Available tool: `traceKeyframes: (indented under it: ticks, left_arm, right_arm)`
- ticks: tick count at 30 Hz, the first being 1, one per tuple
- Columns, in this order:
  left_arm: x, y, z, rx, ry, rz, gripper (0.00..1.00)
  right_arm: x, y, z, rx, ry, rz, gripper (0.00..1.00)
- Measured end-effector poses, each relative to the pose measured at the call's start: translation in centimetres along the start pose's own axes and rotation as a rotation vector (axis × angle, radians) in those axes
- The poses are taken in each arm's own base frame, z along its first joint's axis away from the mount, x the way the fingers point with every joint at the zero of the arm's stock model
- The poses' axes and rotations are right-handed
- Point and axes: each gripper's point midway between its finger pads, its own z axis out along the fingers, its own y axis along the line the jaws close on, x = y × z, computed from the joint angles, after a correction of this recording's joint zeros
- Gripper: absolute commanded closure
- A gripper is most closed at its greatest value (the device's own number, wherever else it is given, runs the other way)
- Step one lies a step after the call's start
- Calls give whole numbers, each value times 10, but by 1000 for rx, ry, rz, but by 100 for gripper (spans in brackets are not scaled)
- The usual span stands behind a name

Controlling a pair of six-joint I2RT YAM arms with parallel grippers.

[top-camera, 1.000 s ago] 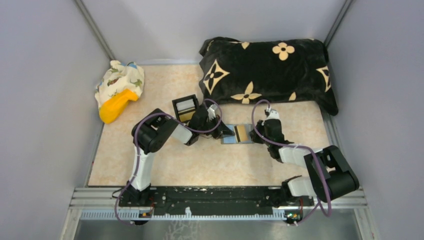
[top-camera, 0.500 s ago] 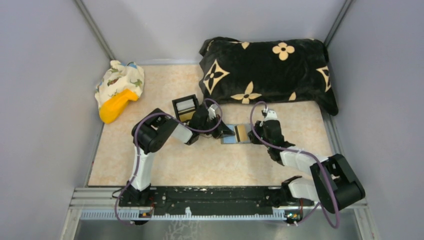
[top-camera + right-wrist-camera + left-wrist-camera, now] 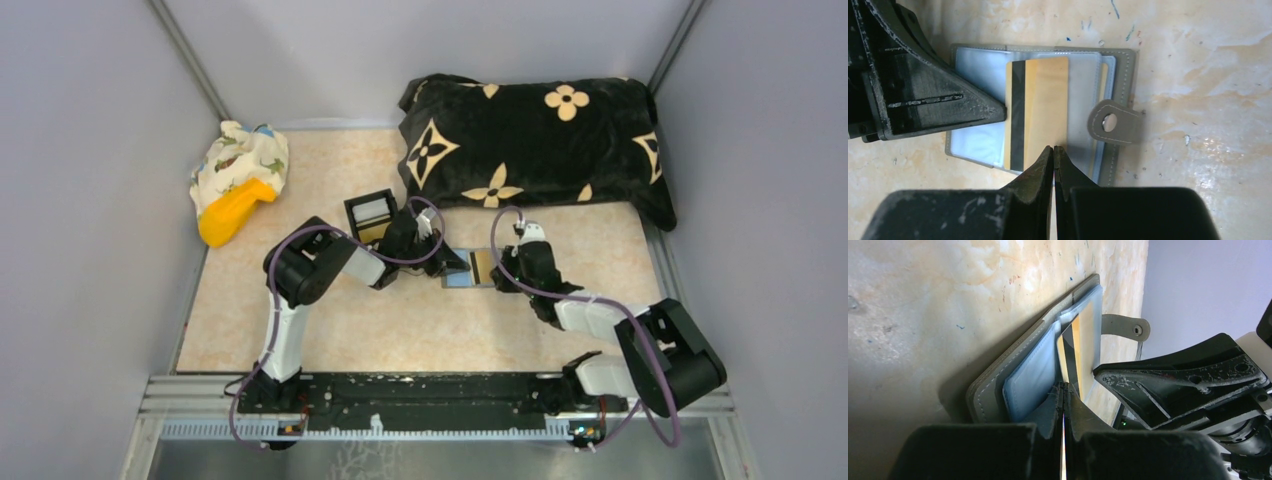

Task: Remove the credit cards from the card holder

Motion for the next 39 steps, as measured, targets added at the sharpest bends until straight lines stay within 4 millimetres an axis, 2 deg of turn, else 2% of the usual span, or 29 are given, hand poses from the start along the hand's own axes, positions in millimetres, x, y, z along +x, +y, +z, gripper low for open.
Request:
traceKeyframes:
  ticks: [8, 16, 21, 26, 39]
  left_arm:
    - [0, 0, 1, 0, 4, -1, 98]
    - [1, -3, 0, 11, 9, -5, 73]
    - [0, -8, 1, 35, 10, -19, 66]
    - [0, -11, 1, 46, 6, -30, 66]
    - [2, -15, 8, 57, 12, -37, 78]
  right_arm:
    - [2, 7, 2, -18, 15, -10, 96]
    - [1, 12, 8, -37, 10, 15, 96]
    - [1, 15, 9, -51, 10, 32, 96]
    - [1, 16, 10, -57, 11, 36, 96]
    - [1, 23, 16, -101, -7, 64, 96]
